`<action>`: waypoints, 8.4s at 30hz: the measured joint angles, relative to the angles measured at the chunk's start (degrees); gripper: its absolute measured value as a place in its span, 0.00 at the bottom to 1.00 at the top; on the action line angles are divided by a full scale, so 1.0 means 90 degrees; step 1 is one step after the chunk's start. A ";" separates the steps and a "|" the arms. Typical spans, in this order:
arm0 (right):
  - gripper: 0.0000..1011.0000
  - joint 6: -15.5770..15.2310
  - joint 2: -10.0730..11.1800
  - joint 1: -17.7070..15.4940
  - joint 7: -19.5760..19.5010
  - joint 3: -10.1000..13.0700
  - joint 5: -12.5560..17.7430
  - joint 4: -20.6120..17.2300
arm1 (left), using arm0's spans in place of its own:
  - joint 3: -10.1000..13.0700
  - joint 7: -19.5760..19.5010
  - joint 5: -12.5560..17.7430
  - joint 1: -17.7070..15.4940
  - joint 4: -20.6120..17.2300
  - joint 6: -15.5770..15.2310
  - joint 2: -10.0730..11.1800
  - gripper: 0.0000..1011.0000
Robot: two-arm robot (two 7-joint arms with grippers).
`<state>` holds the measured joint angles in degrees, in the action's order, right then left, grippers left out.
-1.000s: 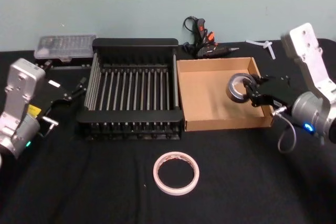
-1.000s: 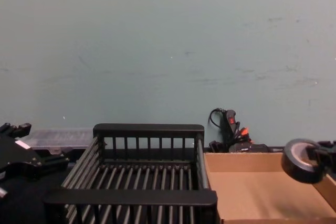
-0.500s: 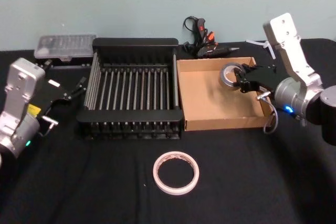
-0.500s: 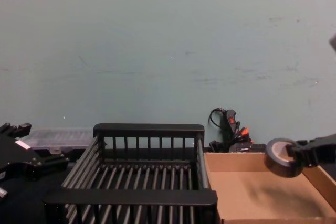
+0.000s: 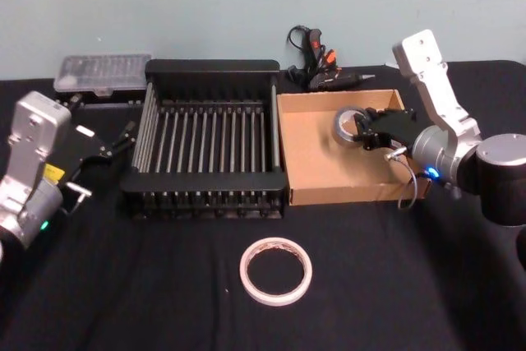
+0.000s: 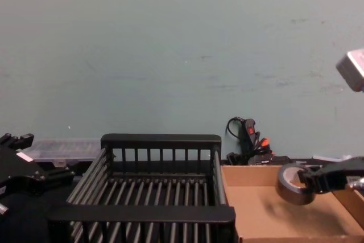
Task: Pick up the white tape and place it into the black box , Pick up the silver tape and place it into the brown box.
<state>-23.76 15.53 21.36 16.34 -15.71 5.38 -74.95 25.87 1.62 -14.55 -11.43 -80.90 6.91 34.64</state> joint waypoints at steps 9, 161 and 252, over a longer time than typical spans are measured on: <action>0.18 0.0036 -0.0075 0.0046 -0.0010 0.0001 -0.0078 0.0162 | 0.0000 0.0000 0.0000 0.0000 0.0000 0.0000 0.0000 0.99; 0.99 -0.1714 0.1083 -0.1925 0.0764 -0.1245 0.0318 -0.3106 | -0.0001 0.0000 0.0000 0.0000 0.0000 0.0000 0.0000 0.99; 0.09 -0.1787 0.0764 -0.1927 0.0898 -0.1148 0.0068 -0.2792 | 0.0000 0.0000 0.0000 -0.0001 0.0000 0.0000 0.0000 0.99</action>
<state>-39.85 22.41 4.02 24.42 -26.04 6.00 -100.08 25.86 1.62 -14.55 -11.43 -80.90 6.91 34.65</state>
